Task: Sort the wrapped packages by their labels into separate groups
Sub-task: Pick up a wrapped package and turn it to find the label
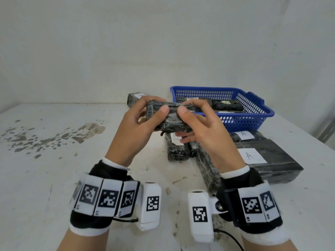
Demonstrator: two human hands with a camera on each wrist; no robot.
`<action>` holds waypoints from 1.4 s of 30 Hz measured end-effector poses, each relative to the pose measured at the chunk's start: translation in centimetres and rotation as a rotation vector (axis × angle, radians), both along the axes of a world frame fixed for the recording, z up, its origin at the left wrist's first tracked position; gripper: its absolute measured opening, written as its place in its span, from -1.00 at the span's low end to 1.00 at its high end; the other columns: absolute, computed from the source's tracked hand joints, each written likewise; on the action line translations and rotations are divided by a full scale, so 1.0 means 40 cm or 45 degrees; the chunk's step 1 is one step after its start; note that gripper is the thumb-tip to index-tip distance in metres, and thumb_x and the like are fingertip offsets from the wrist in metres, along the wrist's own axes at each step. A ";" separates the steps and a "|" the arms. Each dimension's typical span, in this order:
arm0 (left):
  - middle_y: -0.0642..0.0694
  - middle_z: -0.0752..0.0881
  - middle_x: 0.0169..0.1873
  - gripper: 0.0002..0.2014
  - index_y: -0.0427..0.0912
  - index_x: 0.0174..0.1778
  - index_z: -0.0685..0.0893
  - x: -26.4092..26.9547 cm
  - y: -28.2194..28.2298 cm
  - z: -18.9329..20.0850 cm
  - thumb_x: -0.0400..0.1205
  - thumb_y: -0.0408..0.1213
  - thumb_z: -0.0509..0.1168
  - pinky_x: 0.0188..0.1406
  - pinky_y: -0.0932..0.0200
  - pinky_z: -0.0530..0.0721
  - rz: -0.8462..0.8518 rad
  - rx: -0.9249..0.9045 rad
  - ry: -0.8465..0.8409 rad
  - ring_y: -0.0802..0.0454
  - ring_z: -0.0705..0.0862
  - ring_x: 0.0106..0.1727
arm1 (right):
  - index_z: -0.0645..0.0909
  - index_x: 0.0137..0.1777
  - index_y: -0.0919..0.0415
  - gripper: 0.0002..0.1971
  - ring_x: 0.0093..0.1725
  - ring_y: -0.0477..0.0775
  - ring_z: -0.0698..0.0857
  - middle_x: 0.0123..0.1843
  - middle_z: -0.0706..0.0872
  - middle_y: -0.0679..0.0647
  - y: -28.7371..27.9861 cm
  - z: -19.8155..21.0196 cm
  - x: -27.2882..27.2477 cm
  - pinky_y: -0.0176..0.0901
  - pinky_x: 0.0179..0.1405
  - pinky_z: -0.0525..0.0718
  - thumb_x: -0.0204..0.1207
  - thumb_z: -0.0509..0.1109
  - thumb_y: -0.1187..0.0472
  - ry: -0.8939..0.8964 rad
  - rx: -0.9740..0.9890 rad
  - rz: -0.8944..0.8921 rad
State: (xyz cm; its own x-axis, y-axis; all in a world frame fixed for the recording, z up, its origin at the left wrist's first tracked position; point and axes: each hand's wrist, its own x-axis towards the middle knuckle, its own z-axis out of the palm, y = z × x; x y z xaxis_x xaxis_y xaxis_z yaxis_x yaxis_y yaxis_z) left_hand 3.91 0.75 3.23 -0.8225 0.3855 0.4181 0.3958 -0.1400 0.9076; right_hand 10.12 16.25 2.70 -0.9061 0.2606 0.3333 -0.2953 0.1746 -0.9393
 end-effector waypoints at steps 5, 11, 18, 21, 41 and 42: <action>-0.14 0.77 0.09 -0.73 -0.03 0.11 0.70 -0.003 0.000 -0.002 0.56 -0.01 0.41 0.12 -0.03 0.76 0.062 -0.007 0.002 -0.09 0.74 0.15 | 0.59 0.21 -0.10 -0.54 -0.29 0.04 0.81 0.03 0.80 0.04 0.001 0.003 0.004 -0.04 -0.34 0.74 0.31 0.49 -0.18 0.003 0.024 0.037; -0.02 0.76 0.16 -0.52 0.06 0.40 0.62 0.000 0.005 0.001 0.60 0.16 0.25 -0.21 0.18 0.73 0.058 -0.107 -0.206 0.06 0.78 0.05 | 0.58 0.31 0.07 -0.53 -0.01 -0.10 0.79 0.23 0.77 0.03 0.006 -0.004 0.001 -0.12 0.05 0.77 0.40 0.55 0.19 0.119 -0.044 0.136; 0.07 0.65 0.34 -0.31 0.00 0.62 0.35 -0.008 -0.001 -0.002 0.57 -0.18 0.46 0.02 0.30 0.71 0.141 0.002 -0.108 0.17 0.71 0.21 | 0.35 0.67 -0.10 -0.33 0.09 -0.05 0.82 0.26 0.81 0.04 0.002 0.001 0.000 -0.19 -0.03 0.74 0.60 0.50 0.16 0.046 -0.022 0.061; -0.04 0.72 0.25 -0.47 0.00 0.51 0.49 -0.007 0.001 -0.005 0.61 -0.32 0.39 0.03 0.34 0.69 0.102 0.004 -0.077 0.08 0.72 0.21 | 0.34 0.67 -0.11 -0.32 0.08 -0.03 0.83 0.22 0.82 0.04 0.006 0.003 0.005 -0.15 0.02 0.76 0.60 0.48 0.25 0.054 -0.009 0.059; -0.13 0.77 0.03 -0.80 0.11 0.17 0.70 -0.004 0.000 -0.005 0.63 -0.11 0.39 -0.12 0.18 0.72 0.197 0.023 0.021 0.05 0.73 -0.02 | 0.62 0.25 -0.09 -0.79 -0.06 0.23 0.85 -0.05 0.86 0.17 0.005 0.003 0.002 0.19 -0.26 0.84 0.67 0.41 0.16 0.042 -0.072 0.015; -0.10 0.77 0.05 -0.82 0.11 0.14 0.70 -0.004 -0.001 -0.005 0.62 -0.11 0.40 -0.08 0.12 0.72 0.206 0.020 0.026 0.01 0.73 0.01 | 0.63 0.23 -0.08 -0.81 -0.08 0.20 0.85 -0.09 0.86 0.13 0.003 0.003 0.003 0.21 -0.29 0.84 0.67 0.40 0.15 0.036 -0.078 0.016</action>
State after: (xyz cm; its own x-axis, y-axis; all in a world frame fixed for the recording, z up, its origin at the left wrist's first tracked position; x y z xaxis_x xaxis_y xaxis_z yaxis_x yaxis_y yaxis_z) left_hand 3.74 0.71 3.03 -0.8648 0.2420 0.4400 0.4324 -0.0868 0.8975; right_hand 10.24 16.38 2.82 -0.8997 0.2701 0.3428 -0.3239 0.1133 -0.9393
